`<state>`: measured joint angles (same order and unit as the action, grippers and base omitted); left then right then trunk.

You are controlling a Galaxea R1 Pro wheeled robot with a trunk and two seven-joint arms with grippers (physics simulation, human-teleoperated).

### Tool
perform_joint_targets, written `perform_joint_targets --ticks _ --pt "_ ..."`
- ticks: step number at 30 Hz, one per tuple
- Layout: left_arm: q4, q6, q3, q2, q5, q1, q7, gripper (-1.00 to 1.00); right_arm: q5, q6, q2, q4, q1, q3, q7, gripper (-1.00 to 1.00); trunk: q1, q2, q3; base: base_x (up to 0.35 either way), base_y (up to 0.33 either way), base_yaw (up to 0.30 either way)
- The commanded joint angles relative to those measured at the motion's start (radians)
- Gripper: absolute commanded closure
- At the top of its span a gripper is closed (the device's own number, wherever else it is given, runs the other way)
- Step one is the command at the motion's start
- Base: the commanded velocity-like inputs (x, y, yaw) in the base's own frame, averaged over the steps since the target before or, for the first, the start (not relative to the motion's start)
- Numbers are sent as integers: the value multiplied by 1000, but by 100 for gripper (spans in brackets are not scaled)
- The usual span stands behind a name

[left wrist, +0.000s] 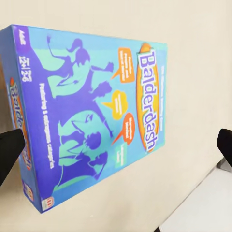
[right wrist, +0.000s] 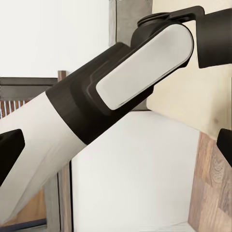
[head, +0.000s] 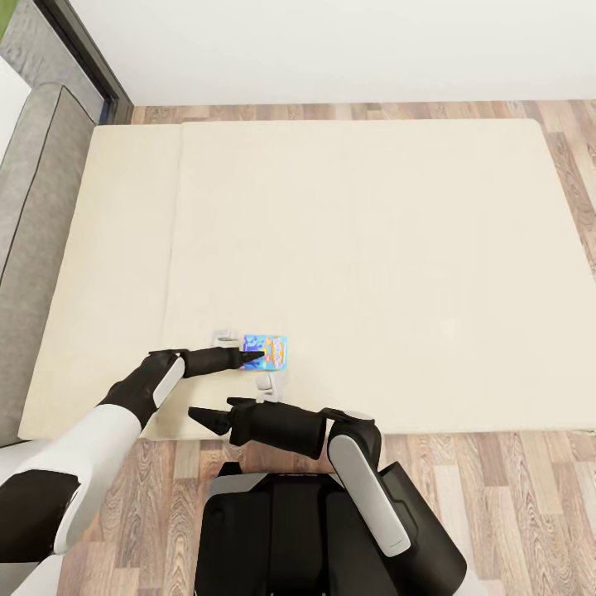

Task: Put all the toys in the child's room - the three board games (two on the bed and one on the table), the two jigsaw puzzles on the table, and the tennis ball on the table - inside the toy box on the table in the child's room.

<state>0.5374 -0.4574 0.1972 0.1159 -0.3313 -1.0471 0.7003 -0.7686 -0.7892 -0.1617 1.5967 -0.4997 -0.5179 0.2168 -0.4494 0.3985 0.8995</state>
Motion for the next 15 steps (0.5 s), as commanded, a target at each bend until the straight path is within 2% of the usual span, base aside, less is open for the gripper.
perform_joint_targets --ticks 1,15 --pt "1 -8 5 2 -11 0 -2 -100 4 -5 0 0 0 1 5 -100 -1 2 1 0 -212 0" --pt "1 -7 4 5 -11 0 -2 -100 3 -5 1 0 0 1 6 -100 -1 2 1 0 -53 0"
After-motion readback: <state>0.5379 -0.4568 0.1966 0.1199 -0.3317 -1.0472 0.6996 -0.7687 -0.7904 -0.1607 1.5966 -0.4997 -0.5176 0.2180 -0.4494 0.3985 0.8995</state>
